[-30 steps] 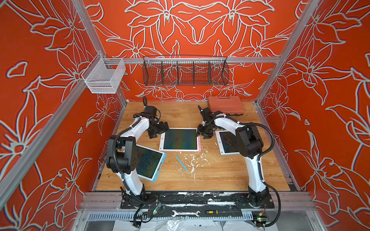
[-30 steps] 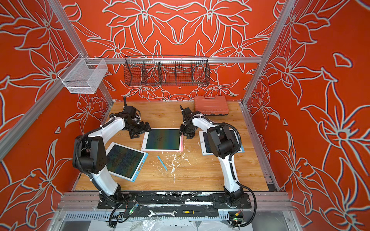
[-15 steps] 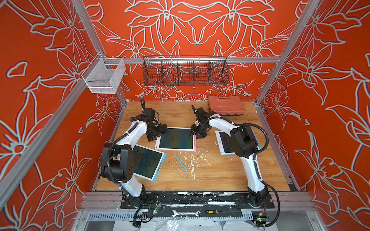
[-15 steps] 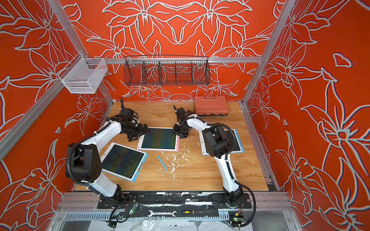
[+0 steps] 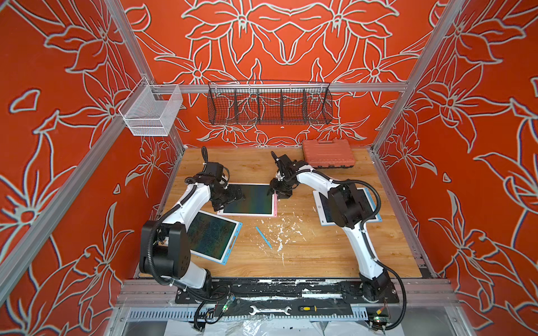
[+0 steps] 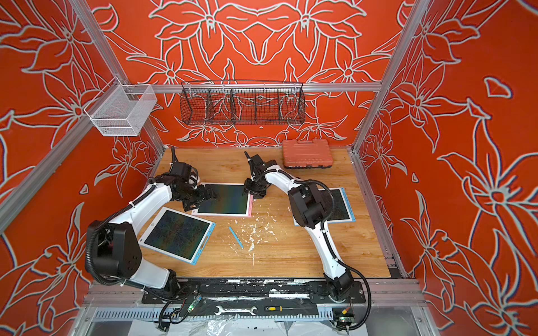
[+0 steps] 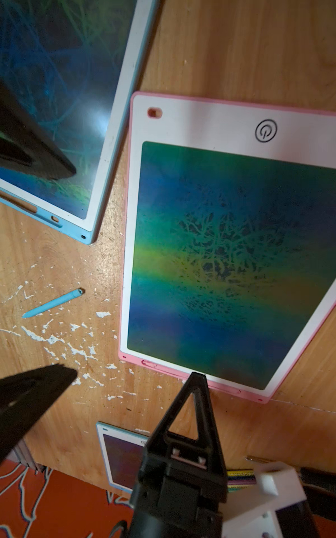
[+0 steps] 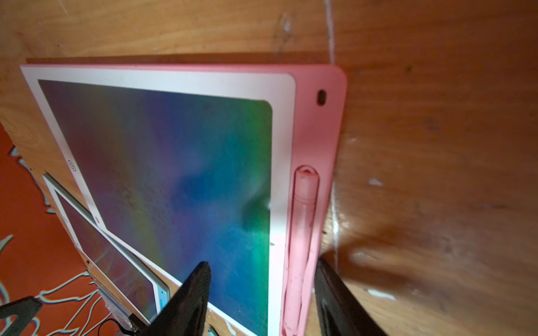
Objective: Place the stylus back onto the writing tablet
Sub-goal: Move the writing tablet to the center of the board.
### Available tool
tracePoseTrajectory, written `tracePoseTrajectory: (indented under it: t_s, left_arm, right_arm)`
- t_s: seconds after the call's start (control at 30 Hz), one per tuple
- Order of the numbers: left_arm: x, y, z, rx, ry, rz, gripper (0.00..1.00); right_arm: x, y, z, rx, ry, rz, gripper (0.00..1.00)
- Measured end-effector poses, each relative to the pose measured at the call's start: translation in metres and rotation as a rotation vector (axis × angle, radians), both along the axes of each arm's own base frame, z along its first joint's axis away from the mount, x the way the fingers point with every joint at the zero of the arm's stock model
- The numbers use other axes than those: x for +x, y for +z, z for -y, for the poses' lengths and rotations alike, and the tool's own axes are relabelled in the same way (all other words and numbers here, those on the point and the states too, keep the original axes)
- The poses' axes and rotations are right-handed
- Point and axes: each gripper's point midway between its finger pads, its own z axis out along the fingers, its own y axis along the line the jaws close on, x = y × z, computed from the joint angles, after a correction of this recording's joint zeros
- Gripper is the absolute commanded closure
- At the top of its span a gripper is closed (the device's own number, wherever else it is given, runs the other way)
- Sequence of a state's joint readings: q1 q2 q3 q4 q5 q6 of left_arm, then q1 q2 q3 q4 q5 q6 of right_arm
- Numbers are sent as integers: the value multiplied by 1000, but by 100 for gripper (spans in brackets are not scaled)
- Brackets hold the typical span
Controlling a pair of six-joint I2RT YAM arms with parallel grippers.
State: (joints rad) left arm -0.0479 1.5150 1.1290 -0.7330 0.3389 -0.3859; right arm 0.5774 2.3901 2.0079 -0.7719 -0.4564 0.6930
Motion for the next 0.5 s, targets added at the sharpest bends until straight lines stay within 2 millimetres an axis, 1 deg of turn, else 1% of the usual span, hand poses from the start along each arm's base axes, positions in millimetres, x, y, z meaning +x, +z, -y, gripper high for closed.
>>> tracePoseTrajectory:
  t_s: [0.23,0.5]
  left_arm:
    - [-5,-2,2,-11,-4,-7,3]
    - [-11,4,3,-20,-8,2,3]
  right_arm:
    - [3,0,-11,15,14,10,40]
    - [12,2,-30,48,35,31,40]
